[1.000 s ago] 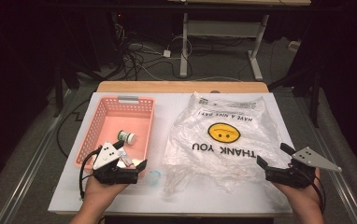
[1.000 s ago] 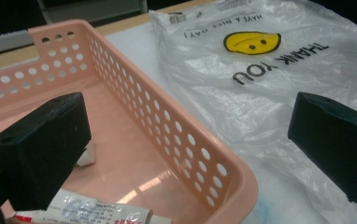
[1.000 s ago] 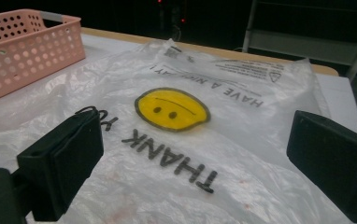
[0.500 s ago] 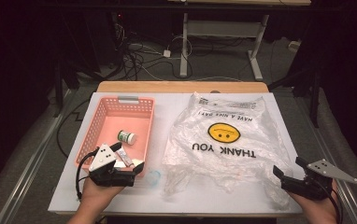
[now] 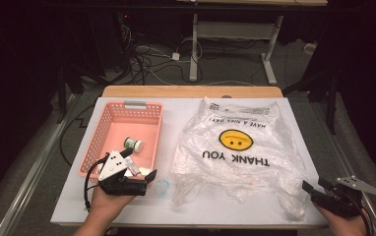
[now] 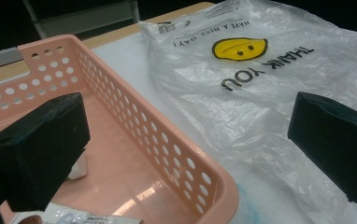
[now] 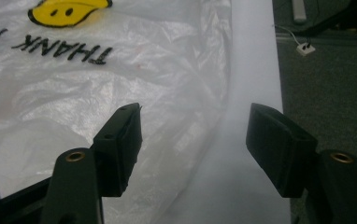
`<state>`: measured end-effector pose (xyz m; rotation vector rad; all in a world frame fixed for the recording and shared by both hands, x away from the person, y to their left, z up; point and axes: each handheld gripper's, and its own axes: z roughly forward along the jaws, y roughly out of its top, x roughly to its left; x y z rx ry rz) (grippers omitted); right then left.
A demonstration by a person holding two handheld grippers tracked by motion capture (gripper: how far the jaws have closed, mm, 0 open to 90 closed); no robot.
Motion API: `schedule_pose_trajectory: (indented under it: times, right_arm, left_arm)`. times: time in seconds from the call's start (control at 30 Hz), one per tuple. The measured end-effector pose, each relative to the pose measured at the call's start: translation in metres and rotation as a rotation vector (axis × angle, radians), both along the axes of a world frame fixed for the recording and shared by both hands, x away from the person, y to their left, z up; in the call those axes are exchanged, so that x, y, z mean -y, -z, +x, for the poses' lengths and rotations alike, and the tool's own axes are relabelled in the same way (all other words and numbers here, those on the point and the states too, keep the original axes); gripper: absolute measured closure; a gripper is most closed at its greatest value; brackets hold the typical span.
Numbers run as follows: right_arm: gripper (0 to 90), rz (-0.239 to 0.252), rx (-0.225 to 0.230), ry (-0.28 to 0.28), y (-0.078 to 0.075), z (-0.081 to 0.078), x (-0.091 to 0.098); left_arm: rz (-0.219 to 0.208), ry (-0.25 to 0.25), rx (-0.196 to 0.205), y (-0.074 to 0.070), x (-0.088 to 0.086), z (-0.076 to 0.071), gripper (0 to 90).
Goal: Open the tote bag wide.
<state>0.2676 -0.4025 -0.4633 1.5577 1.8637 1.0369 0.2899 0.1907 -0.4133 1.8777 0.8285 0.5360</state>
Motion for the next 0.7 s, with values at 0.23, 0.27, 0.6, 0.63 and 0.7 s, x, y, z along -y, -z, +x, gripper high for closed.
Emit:
schedule_pose_trajectory:
  times: [0.23, 0.27, 0.6, 0.63, 0.7]
  right_arm:
    - [47.2, -0.016, -0.053, -0.003, 0.0071, 0.0049, -0.0049]
    - [48.6, -0.016, -0.059, -0.004, 0.0080, 0.0053, -0.0055]
    - [71.1, -0.088, -0.059, -0.023, 0.0100, 0.0031, -0.0102]
    - [74.8, -0.085, -0.061, -0.026, 0.0099, 0.0031, -0.0101]
    - [82.5, -0.057, -0.071, -0.046, 0.0094, 0.0031, -0.0105]
  left_arm:
    - [-0.018, 0.002, -0.007, -0.0007, 0.0011, 0.0066, 0.0]
    - [-0.019, 0.002, -0.008, -0.0008, 0.0014, 0.0073, 0.0]
    - [-0.014, 0.014, -0.005, -0.0003, 0.0030, 0.0088, 0.0]
    - [-0.013, 0.014, -0.005, 0.0000, 0.0036, 0.0087, 0.0]
    - [-0.009, 0.018, -0.005, 0.0002, 0.0043, 0.0086, 0.0]
